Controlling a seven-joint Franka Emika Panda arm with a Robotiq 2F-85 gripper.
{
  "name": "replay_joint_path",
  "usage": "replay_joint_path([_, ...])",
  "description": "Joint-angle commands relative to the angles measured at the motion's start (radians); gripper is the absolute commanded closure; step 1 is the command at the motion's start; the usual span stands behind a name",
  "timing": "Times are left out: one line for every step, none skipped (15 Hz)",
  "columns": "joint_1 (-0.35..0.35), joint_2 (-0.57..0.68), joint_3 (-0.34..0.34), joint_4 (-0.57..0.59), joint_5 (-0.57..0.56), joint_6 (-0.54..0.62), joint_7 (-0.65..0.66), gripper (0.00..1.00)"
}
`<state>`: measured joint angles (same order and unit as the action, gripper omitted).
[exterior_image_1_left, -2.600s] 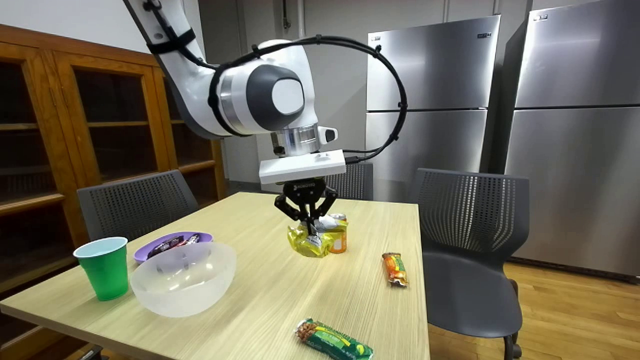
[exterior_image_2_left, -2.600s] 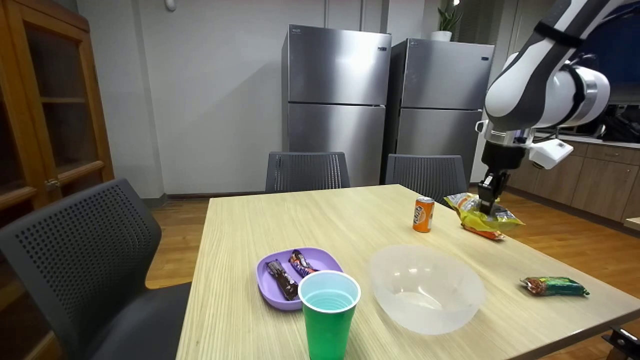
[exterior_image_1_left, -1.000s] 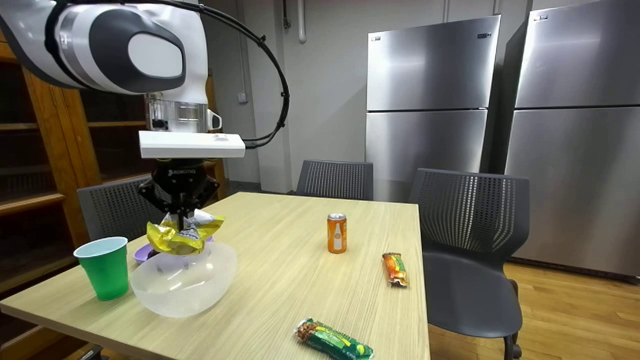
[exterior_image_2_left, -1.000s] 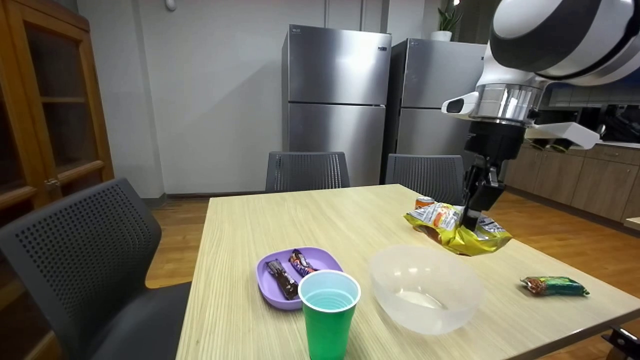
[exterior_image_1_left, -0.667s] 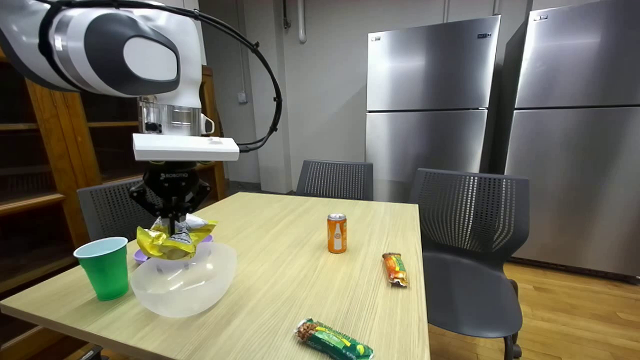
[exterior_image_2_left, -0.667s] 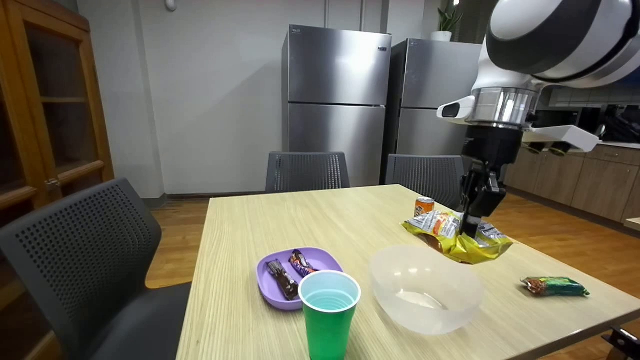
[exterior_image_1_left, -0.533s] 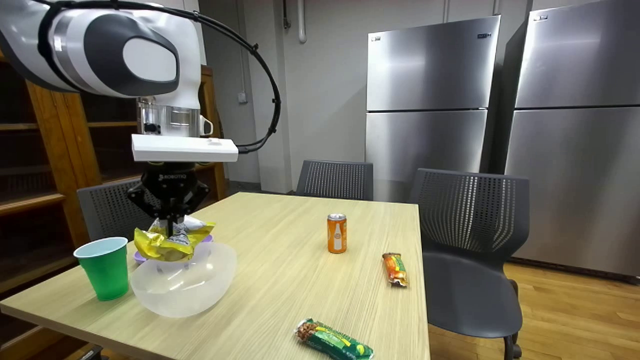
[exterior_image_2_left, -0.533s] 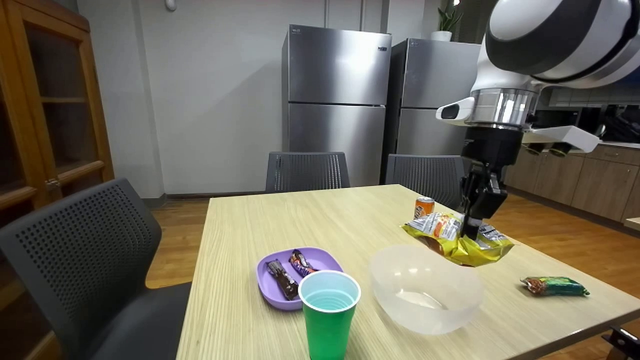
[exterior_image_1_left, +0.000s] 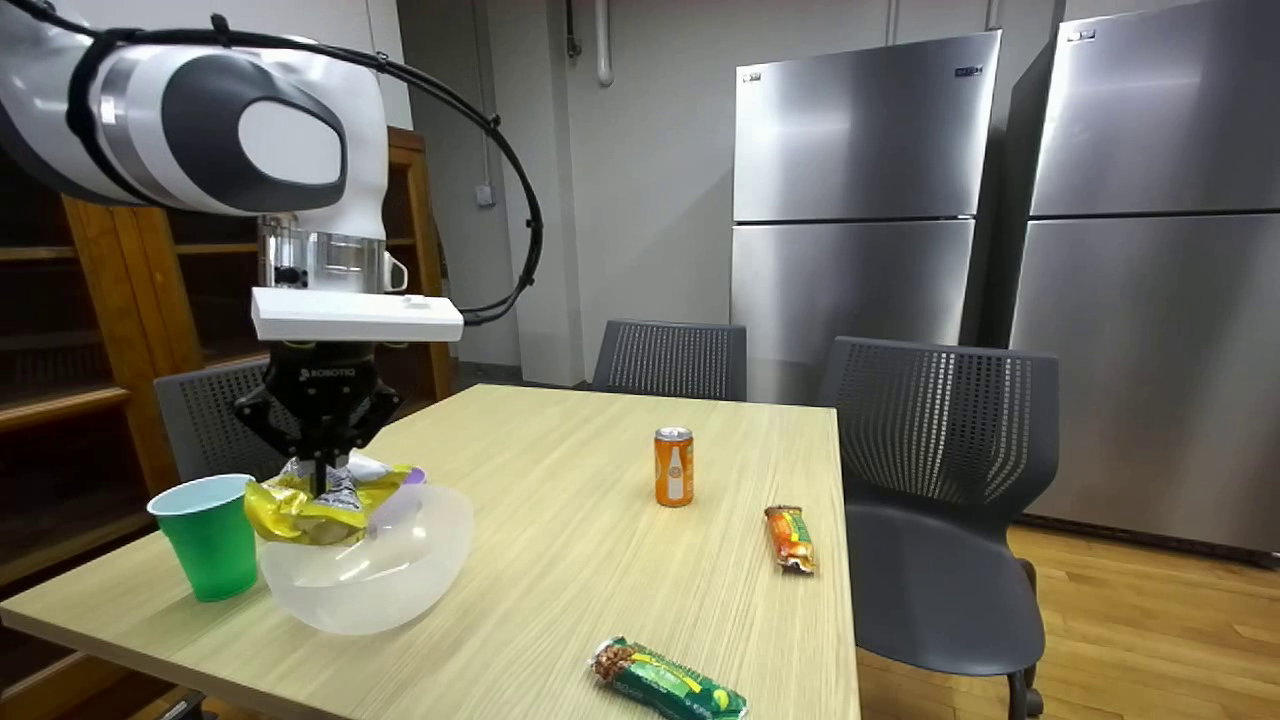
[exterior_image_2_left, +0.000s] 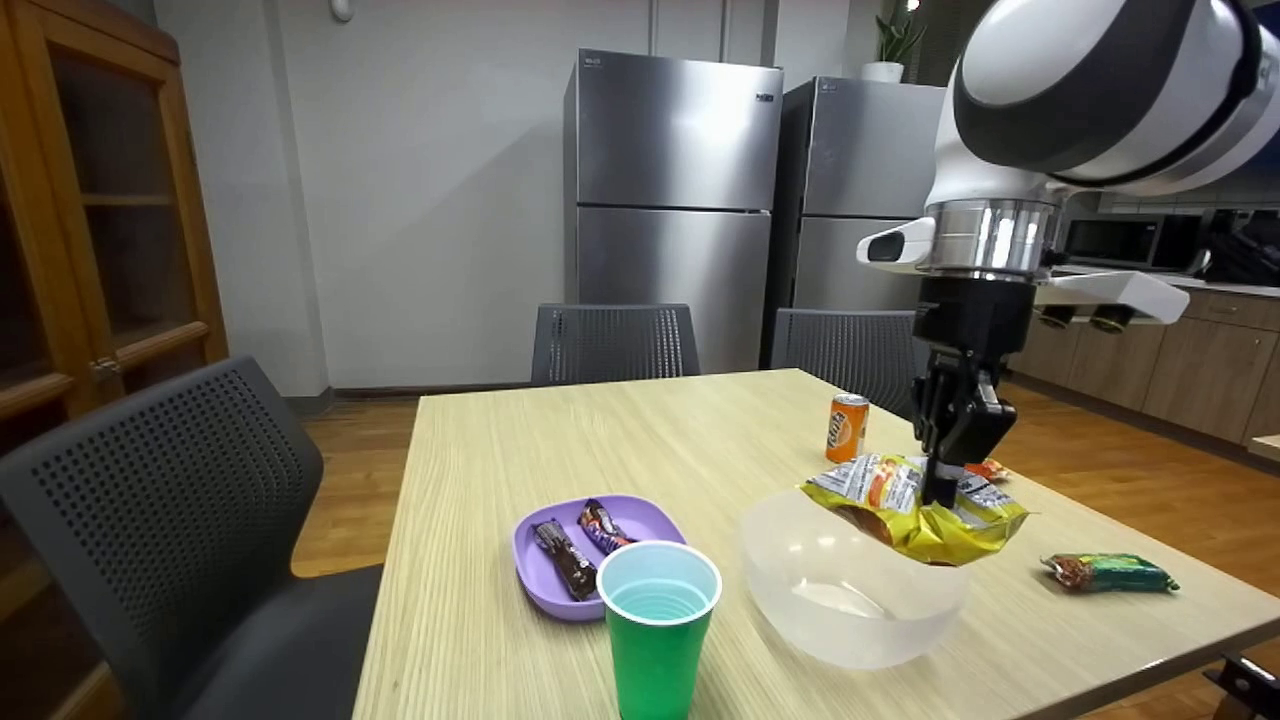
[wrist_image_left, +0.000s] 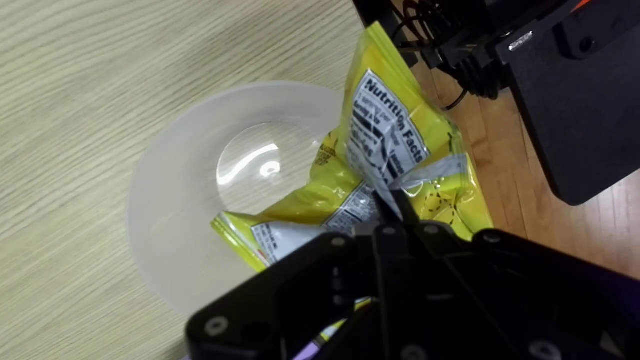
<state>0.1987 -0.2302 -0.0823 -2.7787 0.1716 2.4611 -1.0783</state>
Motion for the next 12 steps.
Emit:
replay_joint_path([0.011,0.027,0.024,0.001,0.042,0.017,-0.042,1.0])
replay_joint_path([0.014,0.039,0.028,0.001,0.052,0.03,-0.044,1.0])
replay_joint_path([0.017,0.049,0.03,0.001,0.066,0.041,-0.048,1.0])
replay_joint_path([0.019,0.059,0.034,0.001,0.08,0.056,-0.049,1.0])
replay_joint_path([0.019,0.07,0.04,0.001,0.093,0.071,-0.05,1.0])
replay_joint_path([0.018,0.082,0.045,0.001,0.101,0.09,-0.047,1.0])
replay_joint_path([0.017,0.093,0.049,0.001,0.111,0.111,-0.047,1.0])
replay_joint_path([0.016,0.111,0.055,0.005,0.121,0.14,-0.045,1.0])
replay_joint_path([0.014,0.126,0.058,0.011,0.13,0.158,-0.044,1.0])
replay_joint_path([0.012,0.141,0.062,0.017,0.139,0.18,-0.042,1.0])
replay_joint_path([0.009,0.153,0.067,0.02,0.146,0.203,-0.041,1.0])
replay_joint_path([0.008,0.164,0.071,0.027,0.158,0.221,-0.044,1.0])
